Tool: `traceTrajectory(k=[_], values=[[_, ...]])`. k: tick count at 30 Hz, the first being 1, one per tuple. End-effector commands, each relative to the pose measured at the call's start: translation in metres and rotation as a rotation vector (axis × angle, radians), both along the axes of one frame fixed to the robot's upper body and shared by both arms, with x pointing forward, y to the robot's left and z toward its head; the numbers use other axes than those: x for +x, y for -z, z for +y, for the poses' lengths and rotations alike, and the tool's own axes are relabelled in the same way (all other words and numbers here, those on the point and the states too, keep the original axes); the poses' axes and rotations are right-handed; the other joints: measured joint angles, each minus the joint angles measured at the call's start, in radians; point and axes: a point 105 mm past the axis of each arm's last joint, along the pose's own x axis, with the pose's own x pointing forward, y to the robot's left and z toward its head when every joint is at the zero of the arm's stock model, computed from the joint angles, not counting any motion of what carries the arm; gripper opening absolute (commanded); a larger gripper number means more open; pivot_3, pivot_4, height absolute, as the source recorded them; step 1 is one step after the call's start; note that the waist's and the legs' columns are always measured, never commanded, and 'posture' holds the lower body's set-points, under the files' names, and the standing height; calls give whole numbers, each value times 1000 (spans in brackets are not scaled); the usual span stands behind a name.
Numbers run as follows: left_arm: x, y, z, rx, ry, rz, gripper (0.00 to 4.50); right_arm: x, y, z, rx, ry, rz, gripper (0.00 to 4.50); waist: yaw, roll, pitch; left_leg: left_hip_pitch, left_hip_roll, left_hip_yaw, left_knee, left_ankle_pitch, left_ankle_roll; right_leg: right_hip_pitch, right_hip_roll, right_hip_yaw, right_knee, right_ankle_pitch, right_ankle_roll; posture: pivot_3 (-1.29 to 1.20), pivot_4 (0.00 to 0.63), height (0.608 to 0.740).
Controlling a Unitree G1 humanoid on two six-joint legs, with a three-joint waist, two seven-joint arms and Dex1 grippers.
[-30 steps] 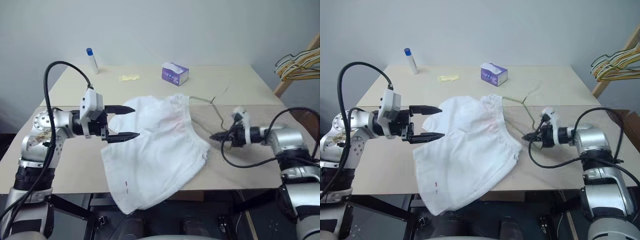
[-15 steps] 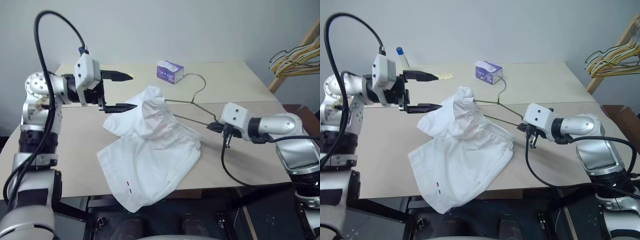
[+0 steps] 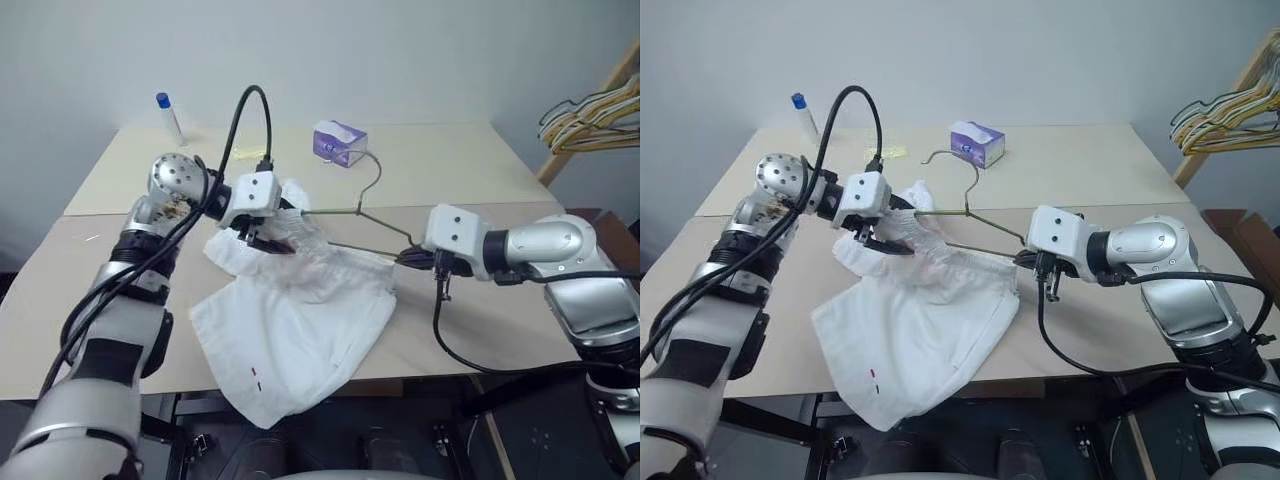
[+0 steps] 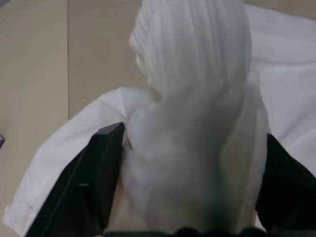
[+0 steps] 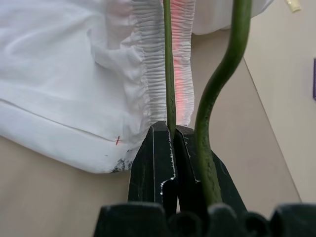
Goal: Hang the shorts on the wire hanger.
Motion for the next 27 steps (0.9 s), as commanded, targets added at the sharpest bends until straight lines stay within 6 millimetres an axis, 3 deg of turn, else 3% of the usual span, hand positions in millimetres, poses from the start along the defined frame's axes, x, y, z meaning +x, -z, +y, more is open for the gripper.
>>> traceTrajectory(k=[1, 8, 10, 11, 13, 17, 21, 23, 27], values=[[2, -11, -3, -34, 15, -33, 2226, -7, -25, 5, 54, -35, -53, 0, -4, 0, 0, 0, 0, 0, 0, 0, 0, 0, 0, 0, 0, 0, 0, -14, 0, 740], [-4, -10, 3, -59, 22, 9, 39, -11, -28, 3, 80, -37, -11, 0, -11, 0, 0, 0, 0, 0, 1, 0, 0, 0, 0, 0, 1, 0, 0, -19, 0, 740], [-6, -10, 6, -85, 18, 34, 39, -11, -28, 1, 88, -26, -7, 0, -13, 0, 0, 0, 0, -1, 1, 0, 0, 0, 0, 0, 1, 0, 0, -19, 0, 740], [-7, -11, 7, -102, 6, 45, 0, -10, -28, -2, 90, -12, -7, 579, -14, 0, 0, 0, 0, -1, 1, 0, 0, 0, 0, 0, 2, 0, 0, -17, 0, 740], [-7, -11, 13, -129, -25, 55, 0, -3, -31, -14, 120, 66, -17, 1179, -17, 0, 0, 1, 1, -1, 1, 0, 0, 0, 0, 0, 2, 0, 0, -13, 0, 740], [-10, -11, 27, -173, -81, 88, 0, 6, -40, -60, 236, 283, -28, 2569, -15, 0, 0, 0, 0, -1, 1, 0, 0, 0, 0, 0, 3, 0, 0, 1, 1, 740], [-12, -12, 32, -207, -116, 109, 0, -4, -20, -88, 337, 416, 50, 3944, -6, -1, -1, 0, 1, -2, 1, 0, 0, 0, 0, 0, 2, 0, 0, 9, 3, 740], [-12, -14, 33, -225, -126, 116, 0, -12, -3, -88, 372, 429, 111, 4446, -2, -1, -1, 1, 0, -2, 1, 0, 0, 1, 0, 0, 2, 0, 0, 15, 3, 740], [-13, -15, 31, -236, -130, 123, 0, -13, 32, -60, 501, 421, 224, 4446, -6, -1, -1, 3, 0, -2, 1, 0, 0, 1, 0, 1, 4, 1, 0, 18, 4, 740]])
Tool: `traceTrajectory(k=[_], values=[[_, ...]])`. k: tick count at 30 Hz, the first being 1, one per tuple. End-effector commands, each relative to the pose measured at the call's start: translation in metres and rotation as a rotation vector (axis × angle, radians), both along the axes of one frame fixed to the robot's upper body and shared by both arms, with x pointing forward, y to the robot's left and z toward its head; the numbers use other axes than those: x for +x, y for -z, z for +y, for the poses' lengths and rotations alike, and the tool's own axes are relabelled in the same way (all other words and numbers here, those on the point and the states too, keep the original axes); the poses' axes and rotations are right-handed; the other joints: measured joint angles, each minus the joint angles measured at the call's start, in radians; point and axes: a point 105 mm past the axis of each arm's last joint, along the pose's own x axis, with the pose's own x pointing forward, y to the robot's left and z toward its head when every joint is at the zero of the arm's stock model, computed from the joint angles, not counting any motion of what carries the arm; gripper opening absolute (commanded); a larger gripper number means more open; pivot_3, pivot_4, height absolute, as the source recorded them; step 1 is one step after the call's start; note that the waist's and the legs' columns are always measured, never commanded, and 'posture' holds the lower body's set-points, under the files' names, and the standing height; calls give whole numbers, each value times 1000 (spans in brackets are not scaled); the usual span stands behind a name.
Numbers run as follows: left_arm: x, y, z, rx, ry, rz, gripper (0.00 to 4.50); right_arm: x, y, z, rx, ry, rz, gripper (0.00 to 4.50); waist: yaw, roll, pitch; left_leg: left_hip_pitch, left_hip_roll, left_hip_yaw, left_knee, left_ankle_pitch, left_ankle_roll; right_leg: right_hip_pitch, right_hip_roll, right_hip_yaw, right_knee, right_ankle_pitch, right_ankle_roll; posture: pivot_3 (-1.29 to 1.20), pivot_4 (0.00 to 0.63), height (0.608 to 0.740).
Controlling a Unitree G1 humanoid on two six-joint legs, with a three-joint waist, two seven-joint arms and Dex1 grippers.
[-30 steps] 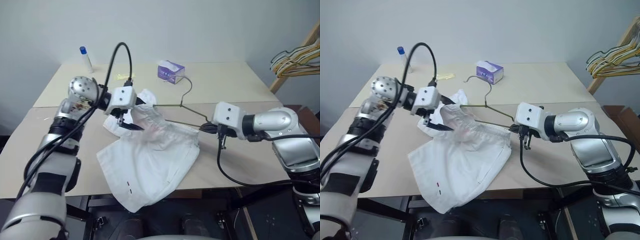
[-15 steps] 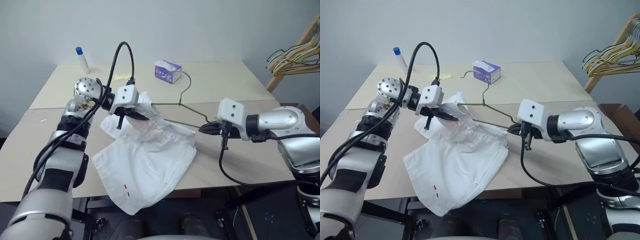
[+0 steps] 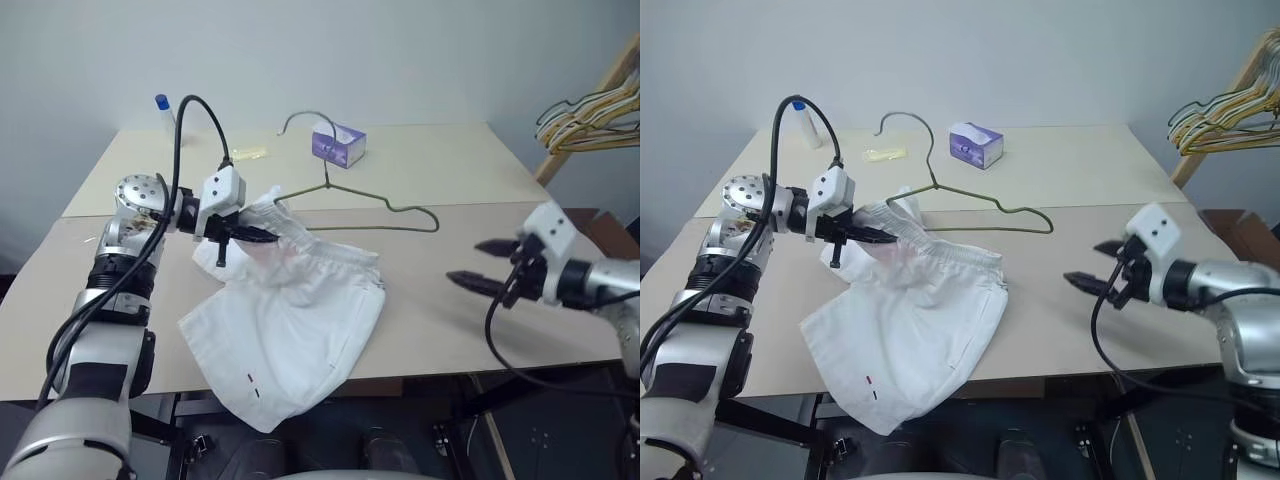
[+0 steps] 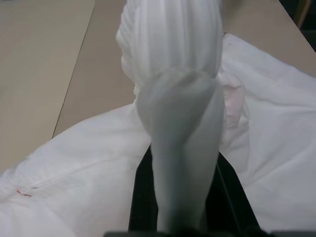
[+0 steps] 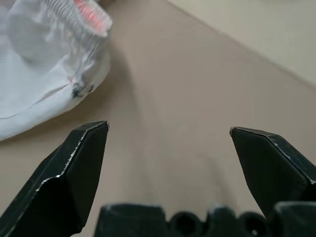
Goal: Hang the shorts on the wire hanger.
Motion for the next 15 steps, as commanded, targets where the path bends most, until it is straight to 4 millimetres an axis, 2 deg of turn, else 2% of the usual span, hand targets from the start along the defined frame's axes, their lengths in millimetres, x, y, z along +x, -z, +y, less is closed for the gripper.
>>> traceTrajectory(k=[1, 6, 9, 13, 15], values=[[0, -19, -3, -43, 8, -58, 0, 4, 6, 33, 116, -39, -19, 4446, -8, 0, -1, 1, 0, 0, 0, 0, 0, 0, 0, 1, 1, 0, 0, 18, 3, 740], [-1, -20, -5, -47, 9, -57, 0, 29, 40, 84, 239, -30, 73, 4446, -23, 1, -1, 3, 0, -3, -1, 0, 0, 0, 1, 3, 1, 0, 0, 19, 3, 740], [-1, -19, -5, -48, 11, -56, 0, 43, 47, 107, 272, -29, 86, 4446, -20, 1, -1, 1, 0, -3, 0, 0, 0, -1, 1, 3, 1, 0, 0, 25, 7, 740], [-2, -19, -5, -50, 9, -55, 0, 48, 41, 120, 323, -50, 90, 3199, -12, 1, -1, -2, 0, -3, 0, 0, 0, -1, 0, 0, 2, 1, 1, 34, 8, 740], [-3, -19, -4, -51, 6, -56, 0, 46, 41, 120, 327, -63, 90, 2429, -11, 1, -1, -2, -1, -4, 0, 0, 0, -1, -1, 0, 2, 1, 2, 37, 9, 740]])
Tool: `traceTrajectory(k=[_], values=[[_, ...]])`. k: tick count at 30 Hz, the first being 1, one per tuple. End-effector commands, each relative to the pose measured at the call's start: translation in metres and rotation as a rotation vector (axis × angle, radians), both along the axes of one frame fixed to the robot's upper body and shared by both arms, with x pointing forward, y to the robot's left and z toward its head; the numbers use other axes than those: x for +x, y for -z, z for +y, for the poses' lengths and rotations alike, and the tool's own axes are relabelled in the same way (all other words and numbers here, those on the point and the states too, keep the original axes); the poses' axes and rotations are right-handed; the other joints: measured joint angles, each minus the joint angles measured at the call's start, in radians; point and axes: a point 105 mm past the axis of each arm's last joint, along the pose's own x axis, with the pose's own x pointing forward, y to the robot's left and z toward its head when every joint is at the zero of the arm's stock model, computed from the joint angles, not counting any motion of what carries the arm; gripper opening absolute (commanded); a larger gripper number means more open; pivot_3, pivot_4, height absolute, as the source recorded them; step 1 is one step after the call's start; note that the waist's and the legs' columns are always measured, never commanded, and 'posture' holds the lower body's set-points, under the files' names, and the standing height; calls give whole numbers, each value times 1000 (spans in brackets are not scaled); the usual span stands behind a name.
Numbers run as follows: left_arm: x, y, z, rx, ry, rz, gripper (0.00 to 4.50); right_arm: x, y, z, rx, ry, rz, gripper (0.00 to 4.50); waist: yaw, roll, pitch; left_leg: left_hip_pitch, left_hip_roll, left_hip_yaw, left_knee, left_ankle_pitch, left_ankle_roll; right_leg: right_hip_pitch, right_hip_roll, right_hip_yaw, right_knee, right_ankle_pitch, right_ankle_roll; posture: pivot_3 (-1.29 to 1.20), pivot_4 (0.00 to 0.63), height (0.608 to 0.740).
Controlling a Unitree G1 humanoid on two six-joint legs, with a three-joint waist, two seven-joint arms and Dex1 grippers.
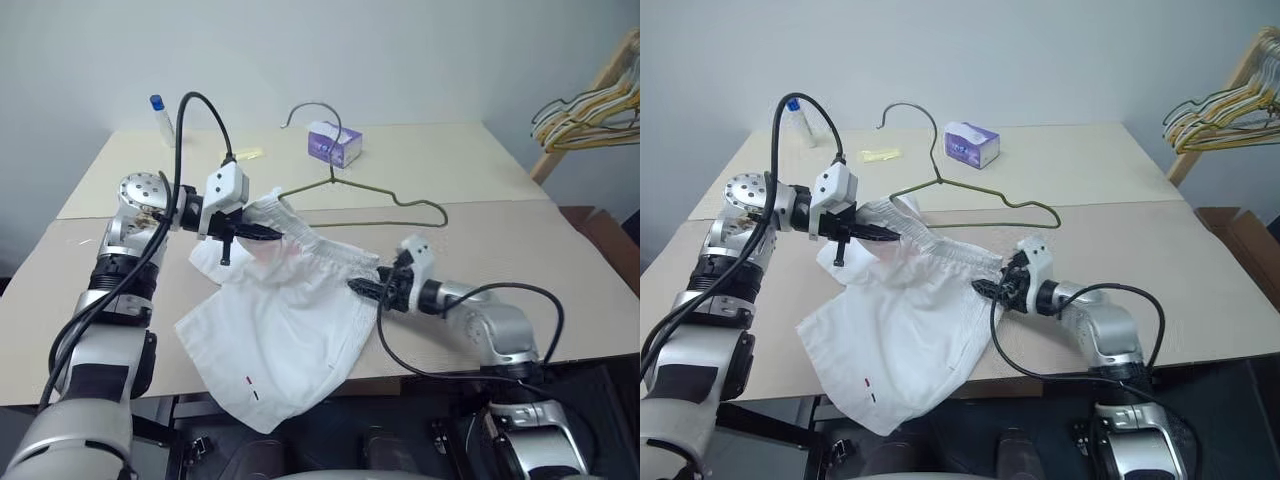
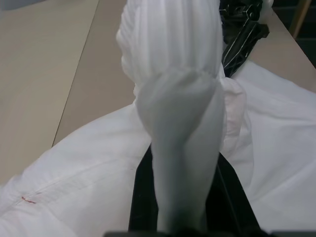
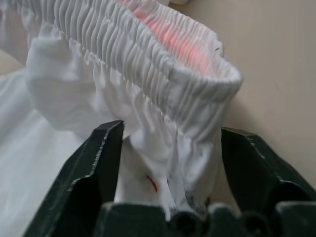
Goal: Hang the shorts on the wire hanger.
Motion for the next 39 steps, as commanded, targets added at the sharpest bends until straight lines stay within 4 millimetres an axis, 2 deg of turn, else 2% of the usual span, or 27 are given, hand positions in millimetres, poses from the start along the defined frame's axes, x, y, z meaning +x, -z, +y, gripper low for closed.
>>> traceTrajectory(k=[1, 7, 10, 13, 18, 23, 30, 39], values=[[-1, -15, 2, -36, -6, -53, 0, 0, -15, -2, 23, -19, -64, 2105, 0, 0, 0, 0, 0, 0, 0, 0, 0, 0, 0, 0, -1, 0, 0, 37, 8, 740], [-4, -12, 8, -35, -21, -41, 0, -11, -20, -16, 39, -16, -82, 15, -4, 0, 0, 1, 0, -1, 0, 0, 0, 0, 1, 0, 0, 0, 1, 27, 12, 740], [-11, -2, 25, 8, -24, -7, 0, -11, -28, -39, 55, 56, -100, 15, -6, 0, 0, 2, 0, -1, 0, 0, 0, 0, 0, 1, -1, 0, 1, 16, 17, 740], [-17, 15, 43, 123, -39, -17, 0, -11, -37, -59, 51, 101, -129, 15, -11, 0, 0, 4, 1, 0, 0, 0, 0, 0, 1, 2, -1, 0, 0, 8, 21, 740], [-8, 25, 55, 160, -137, -29, 0, -10, -50, -79, 18, 128, -164, 15, -4, 0, 0, 4, 1, -1, 0, 0, 0, 1, 1, 2, -2, 0, 0, 3, 24, 740], [-5, 24, 50, 111, -156, -20, 0, -12, -54, -84, -13, 111, -177, 15, -4, 0, 0, 3, 0, 0, 0, 0, 0, 1, 0, 2, -2, 0, 0, 6, 23, 740], [-10, 6, 40, -79, -116, 13, 0, -14, -49, -83, -30, 90, -166, 15, -7, 0, 0, 3, 1, 0, 0, 0, 0, 1, 0, 2, -2, 0, 0, 9, 17, 740], [-17, 20, 47, 21, -88, 38, 0, -14, -51, -85, -28, 86, -169, 15, -5, 0, 0, 3, 0, 0, 0, 0, 0, 1, 0, 2, -2, 0, 0, 6, 18, 740]])
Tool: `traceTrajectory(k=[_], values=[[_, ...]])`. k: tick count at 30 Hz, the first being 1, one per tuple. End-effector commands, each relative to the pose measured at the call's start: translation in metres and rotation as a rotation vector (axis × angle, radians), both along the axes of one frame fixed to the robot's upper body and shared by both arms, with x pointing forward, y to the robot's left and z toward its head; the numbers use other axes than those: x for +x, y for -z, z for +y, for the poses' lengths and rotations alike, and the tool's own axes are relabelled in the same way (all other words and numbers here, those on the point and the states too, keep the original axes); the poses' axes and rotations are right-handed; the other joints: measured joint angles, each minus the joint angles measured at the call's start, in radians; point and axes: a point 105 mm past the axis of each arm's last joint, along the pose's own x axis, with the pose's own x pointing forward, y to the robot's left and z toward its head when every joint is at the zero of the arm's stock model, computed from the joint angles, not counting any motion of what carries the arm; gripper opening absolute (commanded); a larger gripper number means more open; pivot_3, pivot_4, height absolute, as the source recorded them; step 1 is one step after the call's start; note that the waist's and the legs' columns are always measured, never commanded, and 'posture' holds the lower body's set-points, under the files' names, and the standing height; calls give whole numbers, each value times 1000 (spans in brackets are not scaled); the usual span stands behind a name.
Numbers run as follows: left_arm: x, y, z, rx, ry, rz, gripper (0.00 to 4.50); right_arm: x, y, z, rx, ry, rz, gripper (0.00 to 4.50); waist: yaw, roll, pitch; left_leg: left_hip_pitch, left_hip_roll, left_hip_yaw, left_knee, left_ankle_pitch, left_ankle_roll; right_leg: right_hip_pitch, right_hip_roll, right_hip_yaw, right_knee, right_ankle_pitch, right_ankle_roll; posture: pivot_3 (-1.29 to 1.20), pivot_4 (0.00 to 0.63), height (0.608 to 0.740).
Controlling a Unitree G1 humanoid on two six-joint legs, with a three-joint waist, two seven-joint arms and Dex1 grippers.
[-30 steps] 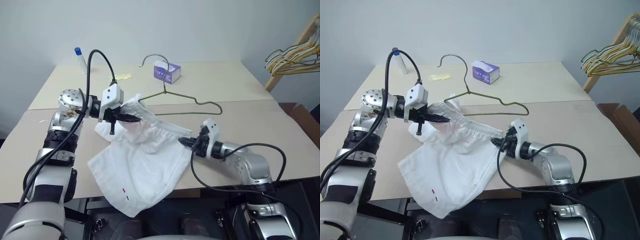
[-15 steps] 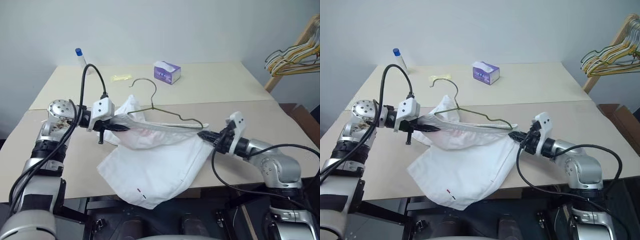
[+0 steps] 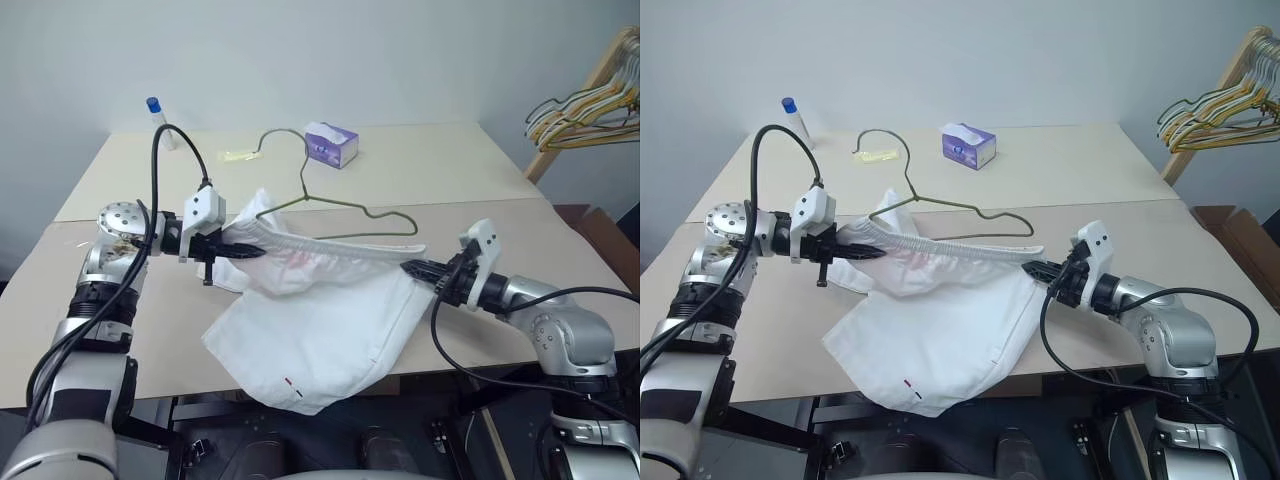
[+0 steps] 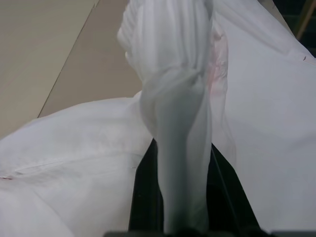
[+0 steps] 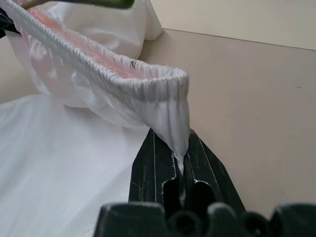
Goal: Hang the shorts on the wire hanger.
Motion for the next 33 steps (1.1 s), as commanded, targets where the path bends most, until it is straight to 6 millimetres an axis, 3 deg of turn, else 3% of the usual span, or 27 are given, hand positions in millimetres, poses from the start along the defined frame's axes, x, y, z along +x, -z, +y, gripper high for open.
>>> traceTrajectory(k=[1, 11, 16, 24, 25, 27, 33], values=[[-1, -6, 15, 57, -23, -35, 0, 4, -15, -18, -16, 50, -57, 15, 0, 0, 0, 0, 0, 0, 0, 0, 0, 0, 0, 0, 0, 0, 0, 6, 18, 740], [4, 14, 22, 204, -65, -45, 0, 4, -25, -23, -35, 49, -95, 15, 0, 0, 0, 0, 0, 0, 0, 0, 0, 0, 0, 0, 0, 0, 0, 3, 14, 740], [-1, 38, 38, 404, -21, -70, 0, 8, -45, -31, -70, 59, -171, 15, -2, 0, 0, 0, 0, 1, 0, 0, 0, 0, 0, 0, 0, 0, 0, -6, 10, 740], [21, 25, -1, 243, -64, -105, 0, -23, -53, 34, -223, -244, -299, 15, 4, 0, 0, -1, 0, 2, 1, 0, 0, 0, 0, -1, 0, 0, 0, -14, 3, 740], [23, 24, -5, 225, -70, -104, 0, -26, -54, 39, -225, -262, -310, 538, 4, 0, 0, -1, 0, 2, 1, 0, 0, 0, 0, -1, 0, 0, 0, -16, 2, 740], [24, 18, -13, 174, -63, -87, 0, -27, -51, 44, -266, -274, -320, 1045, 2, 0, 0, -2, 0, 2, 1, 0, 0, 0, 0, -1, 0, 0, 0, -20, 0, 740], [21, 9, -15, 138, -36, -81, 0, -21, -44, 31, -360, -226, -295, 3059, -1, -1, 0, -1, 0, 4, 1, 0, 0, 0, 0, -1, 0, 0, 0, -16, 0, 740]])
